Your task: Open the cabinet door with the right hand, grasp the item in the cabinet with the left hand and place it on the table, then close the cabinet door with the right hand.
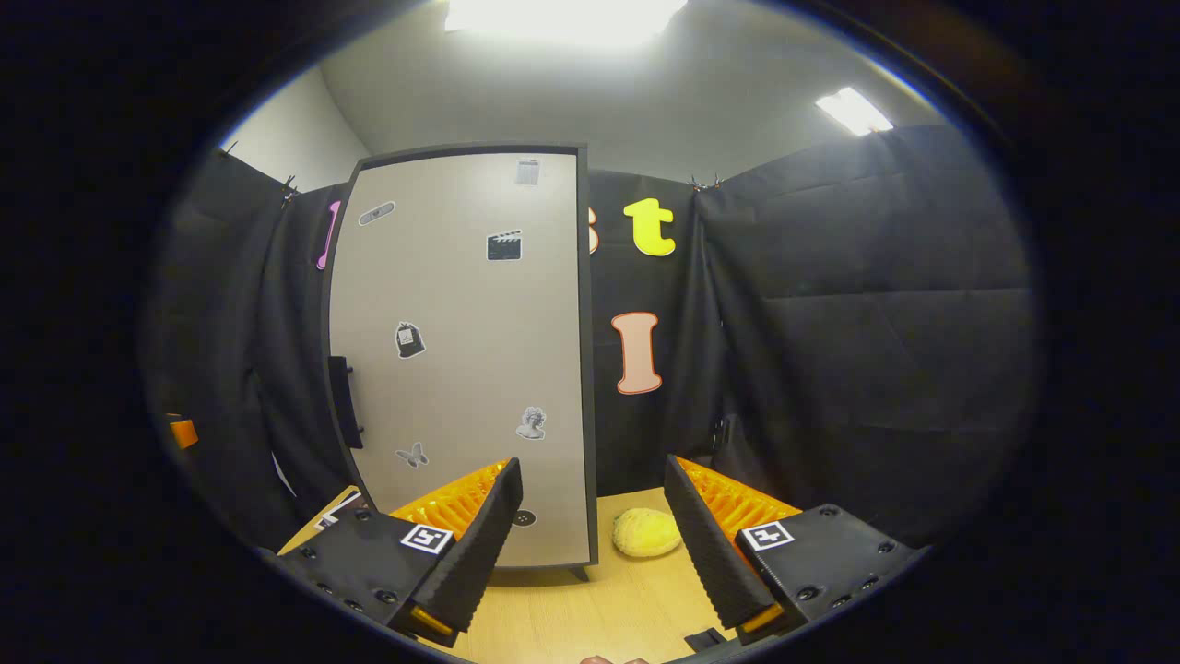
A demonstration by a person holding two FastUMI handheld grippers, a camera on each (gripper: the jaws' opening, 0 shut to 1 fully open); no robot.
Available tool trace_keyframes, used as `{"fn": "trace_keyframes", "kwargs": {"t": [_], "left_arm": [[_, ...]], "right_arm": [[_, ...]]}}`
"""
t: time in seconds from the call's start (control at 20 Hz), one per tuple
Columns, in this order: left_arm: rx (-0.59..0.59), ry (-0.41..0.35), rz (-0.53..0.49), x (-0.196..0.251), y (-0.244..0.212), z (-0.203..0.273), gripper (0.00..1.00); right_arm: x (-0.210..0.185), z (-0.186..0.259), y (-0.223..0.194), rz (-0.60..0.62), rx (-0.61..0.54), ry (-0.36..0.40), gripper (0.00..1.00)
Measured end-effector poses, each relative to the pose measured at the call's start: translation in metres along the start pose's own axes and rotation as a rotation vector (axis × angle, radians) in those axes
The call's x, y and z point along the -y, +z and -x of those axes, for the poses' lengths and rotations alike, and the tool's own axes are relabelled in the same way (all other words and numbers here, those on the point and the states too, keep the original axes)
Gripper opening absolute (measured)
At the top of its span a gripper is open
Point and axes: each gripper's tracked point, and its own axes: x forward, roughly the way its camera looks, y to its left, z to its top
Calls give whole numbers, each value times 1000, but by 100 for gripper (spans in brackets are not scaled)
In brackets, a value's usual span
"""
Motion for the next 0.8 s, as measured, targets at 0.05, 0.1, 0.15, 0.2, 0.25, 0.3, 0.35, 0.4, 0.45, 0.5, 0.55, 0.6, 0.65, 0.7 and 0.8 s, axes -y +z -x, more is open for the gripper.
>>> {"fn": "trace_keyframes", "kwargs": {"t": [0.05, 0.1, 0.15, 0.2, 0.25, 0.3, 0.35, 0.4, 0.45, 0.5, 0.55, 0.6, 0.65, 0.7, 0.8], "left_arm": [[-2, 3, -1, -1, 0, -1, 87], [-4, 5, -1, -2, -3, -1, 87], [-7, 9, -2, -4, -4, -1, 87], [-10, 14, -1, -6, -7, 0, 87], [-17, 18, 4, -7, -10, 0, 87], [-24, 20, 12, -7, -14, -1, 87], [-29, 20, 22, -7, -16, -1, 87], [-32, 19, 31, -7, -18, 1, 88], [-34, 20, 38, -7, -20, 2, 88], [-36, 23, 40, -10, -21, 2, 88], [-39, 31, 38, -13, -23, 4, 87], [-42, 39, 33, -16, -25, 5, 87], [-46, 47, 29, -19, -27, 6, 87], [-51, 54, 25, -22, -30, 8, 87], [-59, 57, 32, -24, -34, 11, 88]], "right_arm": [[-2, -1, 1, -5, -2, 3, 98], [-4, -2, 1, -8, -2, 6, 98], [-5, -3, 1, -7, -1, 7, 98], [-6, -3, 2, -4, -1, 7, 98], [-9, -5, 3, 1, -1, 11, 98], [-11, -7, 4, 3, -1, 12, 98], [-13, -8, 4, 0, -10, 12, 98], [-18, -11, 5, -2, -12, 22, 98], [-22, -14, 8, -2, -14, 30, 98], [-26, -18, 8, -5, -21, 35, 98], [-32, -21, 11, -12, -22, 48, 98], [-40, -25, 15, -24, -24, 63, 98], [-49, -30, 20, -40, -26, 83, 98], [-60, -34, 24, -55, -24, 106, 98], [-78, -42, 31, -67, -30, 140, 98]]}}
